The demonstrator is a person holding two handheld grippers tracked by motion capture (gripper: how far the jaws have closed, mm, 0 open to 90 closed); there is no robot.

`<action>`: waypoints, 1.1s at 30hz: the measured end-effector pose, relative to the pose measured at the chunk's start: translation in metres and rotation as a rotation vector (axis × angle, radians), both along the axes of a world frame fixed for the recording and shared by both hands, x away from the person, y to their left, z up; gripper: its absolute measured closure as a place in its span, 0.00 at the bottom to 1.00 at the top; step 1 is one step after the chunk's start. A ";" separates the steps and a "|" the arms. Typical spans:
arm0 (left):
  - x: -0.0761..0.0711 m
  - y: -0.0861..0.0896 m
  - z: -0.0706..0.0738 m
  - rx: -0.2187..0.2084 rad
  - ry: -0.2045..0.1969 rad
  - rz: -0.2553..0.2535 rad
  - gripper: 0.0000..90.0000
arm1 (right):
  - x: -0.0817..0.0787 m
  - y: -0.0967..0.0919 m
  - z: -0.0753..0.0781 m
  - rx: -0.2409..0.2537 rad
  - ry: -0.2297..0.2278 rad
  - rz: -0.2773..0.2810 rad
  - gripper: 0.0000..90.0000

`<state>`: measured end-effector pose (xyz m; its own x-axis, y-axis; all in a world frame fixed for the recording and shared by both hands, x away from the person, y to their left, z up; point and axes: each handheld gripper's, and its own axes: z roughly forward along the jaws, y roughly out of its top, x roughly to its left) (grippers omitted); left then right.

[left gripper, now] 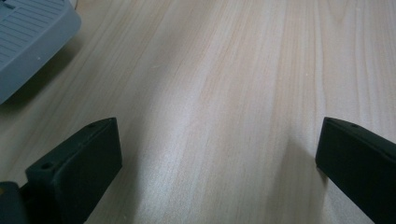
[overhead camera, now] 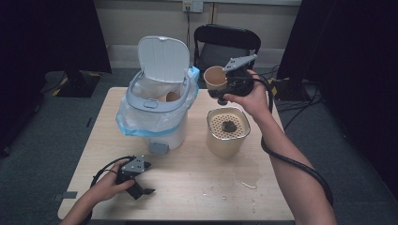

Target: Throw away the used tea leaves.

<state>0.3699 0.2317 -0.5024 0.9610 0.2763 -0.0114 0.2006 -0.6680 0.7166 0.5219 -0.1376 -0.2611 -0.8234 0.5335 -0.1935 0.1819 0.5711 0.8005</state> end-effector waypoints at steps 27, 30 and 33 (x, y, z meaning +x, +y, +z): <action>0.000 0.000 0.000 0.003 -0.002 0.001 0.00 | 0.005 0.040 0.031 -0.003 -0.015 0.057 0.35; 0.000 0.000 0.000 0.004 -0.002 0.001 0.00 | 0.005 0.048 0.033 -0.017 -0.016 0.072 0.35; 0.000 0.000 0.000 0.003 -0.002 0.002 0.00 | 0.006 0.055 0.033 -0.003 -0.012 0.083 0.35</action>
